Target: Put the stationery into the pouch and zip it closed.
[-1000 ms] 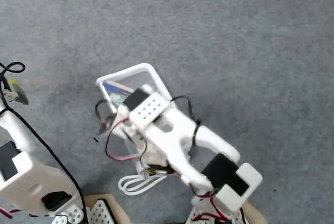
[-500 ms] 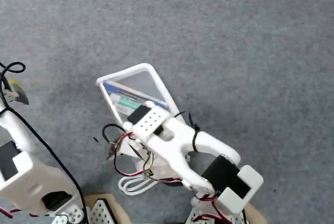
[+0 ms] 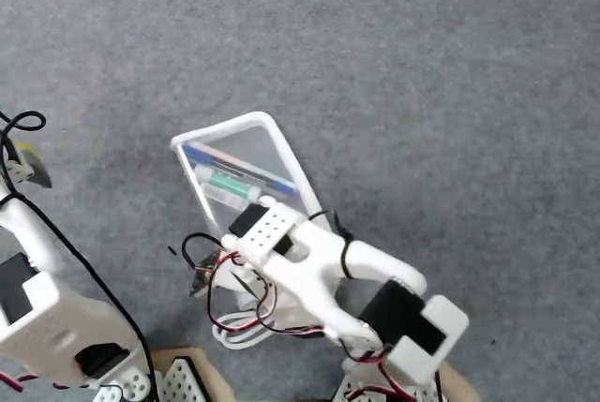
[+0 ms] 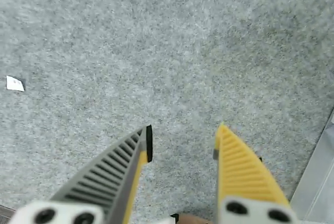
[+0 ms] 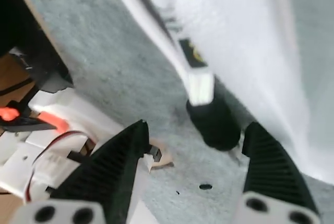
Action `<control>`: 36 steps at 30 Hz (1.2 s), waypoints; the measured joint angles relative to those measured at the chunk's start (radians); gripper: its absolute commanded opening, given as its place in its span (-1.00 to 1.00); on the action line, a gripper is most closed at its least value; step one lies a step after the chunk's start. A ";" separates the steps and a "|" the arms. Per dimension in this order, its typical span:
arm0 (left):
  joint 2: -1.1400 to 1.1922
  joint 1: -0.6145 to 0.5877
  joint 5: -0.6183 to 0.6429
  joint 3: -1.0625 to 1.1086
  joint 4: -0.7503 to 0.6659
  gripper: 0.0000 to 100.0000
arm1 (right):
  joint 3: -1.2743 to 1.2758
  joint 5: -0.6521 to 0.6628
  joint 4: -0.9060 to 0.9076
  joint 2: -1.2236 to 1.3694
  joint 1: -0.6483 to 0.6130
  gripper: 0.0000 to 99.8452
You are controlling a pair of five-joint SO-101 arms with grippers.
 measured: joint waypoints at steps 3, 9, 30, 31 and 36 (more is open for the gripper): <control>0.000 0.000 0.000 0.000 0.000 -0.57 | -0.003 0.000 -0.026 0.061 -0.003 -0.38; 0.000 0.000 0.000 0.000 0.000 -0.57 | -0.043 0.000 -0.037 0.146 -0.009 -0.40; 0.000 0.000 0.000 0.000 0.000 -0.57 | -0.083 -0.029 -0.118 0.167 0.063 -0.96; 0.000 0.000 0.000 0.000 0.000 -0.57 | -0.083 -0.029 -0.118 0.167 0.066 -0.98; 0.000 0.000 0.000 0.000 0.000 -0.57 | -0.083 -0.058 -0.120 0.163 0.071 -0.98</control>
